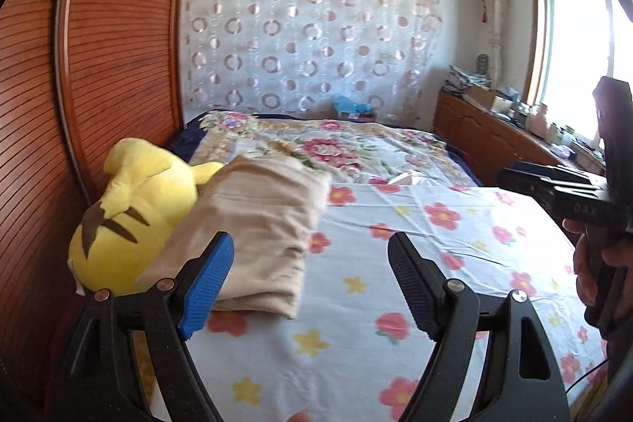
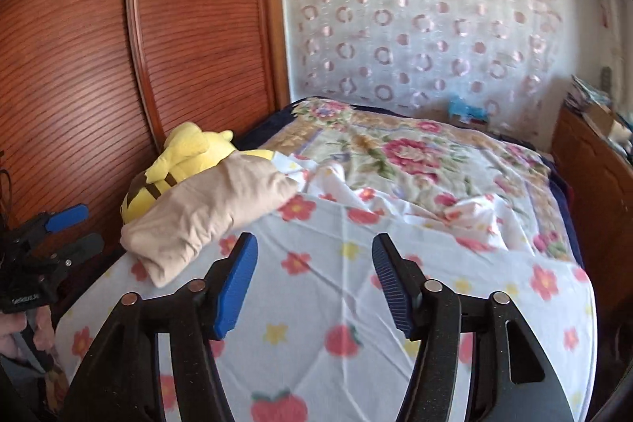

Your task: Fold small clothes

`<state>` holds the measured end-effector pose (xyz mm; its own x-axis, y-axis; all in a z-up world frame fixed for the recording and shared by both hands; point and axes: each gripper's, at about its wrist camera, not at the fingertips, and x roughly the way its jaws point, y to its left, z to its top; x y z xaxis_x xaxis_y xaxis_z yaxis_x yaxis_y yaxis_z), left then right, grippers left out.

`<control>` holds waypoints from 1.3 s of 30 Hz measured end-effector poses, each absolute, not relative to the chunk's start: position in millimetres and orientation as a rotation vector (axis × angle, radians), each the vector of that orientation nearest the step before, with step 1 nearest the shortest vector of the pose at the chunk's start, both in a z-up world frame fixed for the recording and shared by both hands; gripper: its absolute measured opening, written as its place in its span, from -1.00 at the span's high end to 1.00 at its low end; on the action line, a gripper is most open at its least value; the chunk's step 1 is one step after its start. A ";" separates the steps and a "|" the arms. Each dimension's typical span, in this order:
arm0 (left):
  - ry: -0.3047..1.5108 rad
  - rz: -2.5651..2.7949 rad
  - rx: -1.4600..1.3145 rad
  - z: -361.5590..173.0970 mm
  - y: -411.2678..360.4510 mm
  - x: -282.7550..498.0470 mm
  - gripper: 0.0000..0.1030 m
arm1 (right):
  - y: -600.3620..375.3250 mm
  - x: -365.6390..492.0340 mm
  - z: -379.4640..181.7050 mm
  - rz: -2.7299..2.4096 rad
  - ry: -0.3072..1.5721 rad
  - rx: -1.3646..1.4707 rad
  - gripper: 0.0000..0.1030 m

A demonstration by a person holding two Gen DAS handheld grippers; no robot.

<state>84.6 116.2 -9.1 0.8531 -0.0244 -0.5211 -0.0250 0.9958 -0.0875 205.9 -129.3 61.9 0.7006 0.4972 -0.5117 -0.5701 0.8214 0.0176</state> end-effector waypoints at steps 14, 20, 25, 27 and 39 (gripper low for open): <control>0.445 -0.094 -0.014 52.8 41.9 52.7 -0.57 | -184.9 76.8 93.6 0.388 0.366 -0.025 -0.48; 0.428 -0.077 0.003 65.3 31.2 45.3 -0.57 | -187.2 47.1 79.0 0.350 0.322 -0.006 -0.48; 0.427 -0.086 0.006 65.9 26.4 44.7 -0.57 | -183.8 39.4 67.2 0.336 0.312 0.012 -0.48; 0.423 -0.088 0.009 67.4 23.9 44.0 -0.57 | -183.4 39.7 66.0 0.332 0.304 0.017 -0.48; 0.413 -0.091 -0.005 67.7 22.4 41.3 -0.57 | -187.7 37.2 65.1 0.316 0.305 0.019 -0.48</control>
